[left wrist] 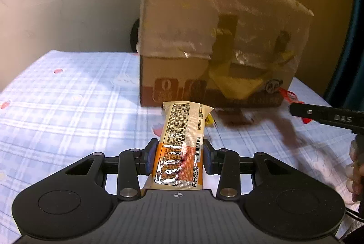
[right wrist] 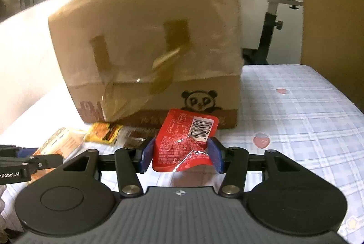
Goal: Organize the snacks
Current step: 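Lift the snack bar and red sachet with both grippers over the box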
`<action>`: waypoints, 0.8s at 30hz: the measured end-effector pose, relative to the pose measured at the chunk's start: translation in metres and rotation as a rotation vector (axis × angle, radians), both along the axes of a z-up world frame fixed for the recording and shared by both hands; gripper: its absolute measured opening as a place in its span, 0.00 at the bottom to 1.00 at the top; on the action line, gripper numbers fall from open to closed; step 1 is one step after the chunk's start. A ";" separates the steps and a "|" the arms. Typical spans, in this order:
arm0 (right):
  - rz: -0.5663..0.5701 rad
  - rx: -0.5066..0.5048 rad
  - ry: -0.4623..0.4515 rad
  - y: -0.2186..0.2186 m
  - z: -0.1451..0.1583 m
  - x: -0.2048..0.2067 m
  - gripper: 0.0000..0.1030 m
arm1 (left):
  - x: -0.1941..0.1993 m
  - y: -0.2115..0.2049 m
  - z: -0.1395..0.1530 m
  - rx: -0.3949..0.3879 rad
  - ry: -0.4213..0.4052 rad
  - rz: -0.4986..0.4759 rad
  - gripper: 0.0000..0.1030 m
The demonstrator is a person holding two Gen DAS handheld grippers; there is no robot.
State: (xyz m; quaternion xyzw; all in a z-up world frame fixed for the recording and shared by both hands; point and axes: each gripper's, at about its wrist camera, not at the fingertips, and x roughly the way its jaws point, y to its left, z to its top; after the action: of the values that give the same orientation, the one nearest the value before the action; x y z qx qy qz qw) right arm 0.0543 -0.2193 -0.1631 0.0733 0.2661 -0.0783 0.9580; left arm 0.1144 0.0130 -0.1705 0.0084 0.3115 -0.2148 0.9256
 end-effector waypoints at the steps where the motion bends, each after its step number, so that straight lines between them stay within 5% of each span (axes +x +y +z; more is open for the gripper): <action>1: -0.003 0.014 -0.021 -0.003 0.002 -0.004 0.52 | 0.000 0.002 0.003 -0.007 -0.007 0.007 0.41; 24: 0.045 0.000 -0.375 -0.015 0.105 -0.032 0.52 | 0.009 -0.007 0.129 -0.106 -0.298 -0.009 0.41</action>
State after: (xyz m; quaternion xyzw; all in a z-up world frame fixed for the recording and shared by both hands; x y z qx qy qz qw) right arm 0.0228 -0.2343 -0.0583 0.0808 0.0844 -0.0417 0.9923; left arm 0.1230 0.0065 -0.0415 -0.0074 0.1591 -0.2313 0.9598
